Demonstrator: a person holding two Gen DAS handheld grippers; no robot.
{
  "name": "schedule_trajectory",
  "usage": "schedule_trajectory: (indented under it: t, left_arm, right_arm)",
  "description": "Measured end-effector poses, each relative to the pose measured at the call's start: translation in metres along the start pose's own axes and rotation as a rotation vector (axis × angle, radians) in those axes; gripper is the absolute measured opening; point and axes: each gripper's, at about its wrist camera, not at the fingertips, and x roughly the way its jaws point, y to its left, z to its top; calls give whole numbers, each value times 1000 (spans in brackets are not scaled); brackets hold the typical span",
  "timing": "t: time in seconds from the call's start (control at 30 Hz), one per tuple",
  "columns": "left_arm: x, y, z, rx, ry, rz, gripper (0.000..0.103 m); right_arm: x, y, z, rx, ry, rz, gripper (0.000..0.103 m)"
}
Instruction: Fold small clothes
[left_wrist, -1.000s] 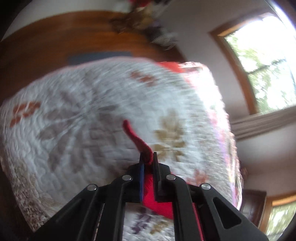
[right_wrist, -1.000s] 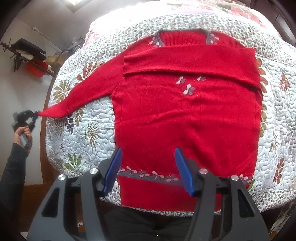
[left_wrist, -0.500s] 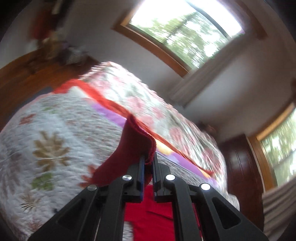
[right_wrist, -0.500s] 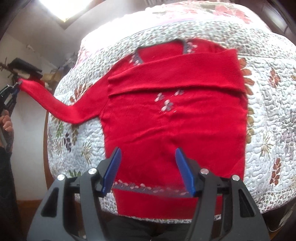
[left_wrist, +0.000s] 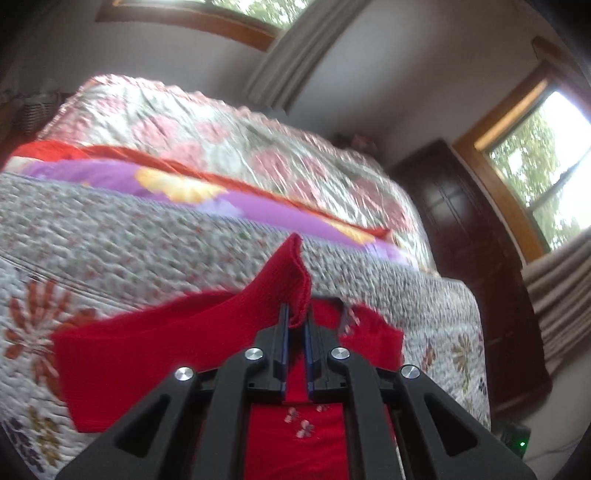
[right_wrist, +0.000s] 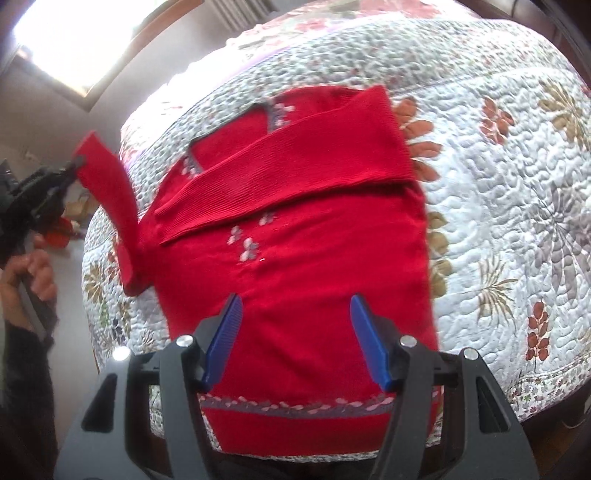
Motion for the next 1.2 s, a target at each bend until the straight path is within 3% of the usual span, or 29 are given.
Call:
schedule_trajectory:
  t: [0.2,0.37,0.47,0.5,0.53,0.57,0.63,0.73,0.83,1.07,1.2]
  left_arm:
    - [105,-34,-52,25,189,-14,6]
    - [159,-43,-88,53,307,23,6]
    - [167,-41,-100,46,343,30,10]
    - [164,-41,-102,46,341,29,13]
    - [157,-40,-104,46,331,22,25]
    - [152,-38,-104,43,325,17,42]
    - [134,-32,-105,29,302,11,51]
    - [104,-18,-113,-17,301,-2,54]
    - [70,2,-129,-57,301,20,57]
    - [-1,53,-180,-185,320,106,59]
    - [-22,77,-202,-272,335,141,59]
  right_arm:
    - [12,-29,11,44,8,0,61]
    - [18,-41,25,51,9,13,62]
    - [23,-43,35,47,22,49,64]
    - [25,-42,38,45,27,67,65]
    - [28,-41,44,45,36,100,65]
    - [33,-40,49,49,47,137,65]
    - [45,-35,60,50,74,214,65]
    - [71,-14,80,-5,117,306,59]
    - [106,11,102,-72,147,339,58]
    - [164,45,134,-145,172,299,58]
    - [182,50,138,-144,201,289,49]
